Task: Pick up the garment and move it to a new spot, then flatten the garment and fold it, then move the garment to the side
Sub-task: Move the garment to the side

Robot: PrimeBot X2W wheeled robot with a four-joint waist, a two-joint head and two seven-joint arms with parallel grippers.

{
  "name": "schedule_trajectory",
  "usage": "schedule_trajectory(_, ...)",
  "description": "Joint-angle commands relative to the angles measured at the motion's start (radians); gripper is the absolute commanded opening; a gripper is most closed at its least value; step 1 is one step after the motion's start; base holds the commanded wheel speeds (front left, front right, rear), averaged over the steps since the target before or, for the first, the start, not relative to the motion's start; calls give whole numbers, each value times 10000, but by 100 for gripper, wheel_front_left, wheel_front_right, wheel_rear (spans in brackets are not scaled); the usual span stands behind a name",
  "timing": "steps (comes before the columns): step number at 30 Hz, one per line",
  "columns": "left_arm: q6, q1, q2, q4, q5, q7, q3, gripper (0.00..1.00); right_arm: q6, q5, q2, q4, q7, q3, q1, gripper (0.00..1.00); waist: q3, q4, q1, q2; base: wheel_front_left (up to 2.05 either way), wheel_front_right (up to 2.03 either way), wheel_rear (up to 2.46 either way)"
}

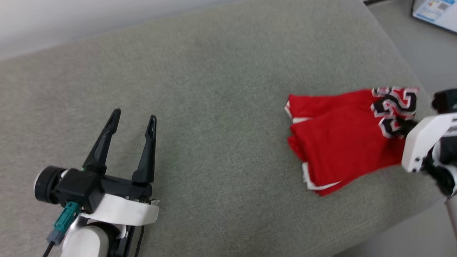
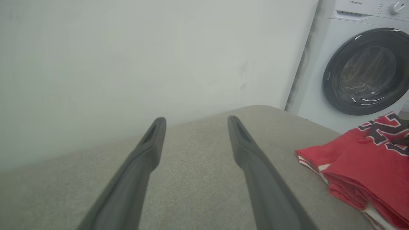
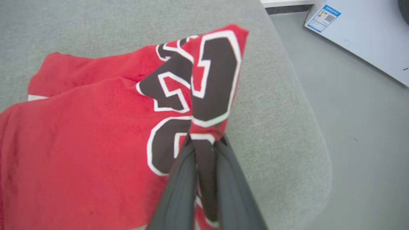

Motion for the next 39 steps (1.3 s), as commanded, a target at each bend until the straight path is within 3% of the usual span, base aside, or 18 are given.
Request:
schedule_trajectory(1,-46,-154,69,-57,67,37,4,100,-11,-77,-17,25,-133,-88,-269,0,833,-551,0,0,0,0,0)
schedule_trajectory(14,-514,-1815,988,-1382,399,903,-210,100,-11,-1595,-242,1391,-2582,-2863,-2640,0,3356,-207,0,0,0,0,0)
schedule_trajectory(20,-580,-2221,1248,-1834,480,1183,-240,100,-11,-2285,72,1998,-3171,-3672,-3163,0,3990,-123,0,0,0,0,0)
schedule_trajectory(22,-582,-2282,1292,-1871,480,1231,-270,100,-11,-2552,227,2252,-3430,-3856,-3304,42,4072,-113,0,0,0,0,0)
schedule_trajectory(23,-585,-2313,1298,-1875,469,1249,-291,100,-11,-2685,291,2383,-3552,-3933,-3348,86,4087,-108,0,0,0,0,0)
schedule_trajectory(24,-586,-2341,1299,-1885,465,1265,-307,100,-11,-2799,361,2521,-3677,-4028,-3392,100,4092,-103,0,0,0,0,0)
schedule_trajectory(30,-539,-2250,1232,-1707,363,1129,-376,100,-11,-3555,578,2895,-4558,-4639,-3513,100,3721,-47,0,0,0,0,0)
schedule_trajectory(39,-254,-1606,707,-776,88,344,-534,100,-11,-3812,669,1877,-5496,-4378,-2513,100,1972,379,0,0,0,0,0)
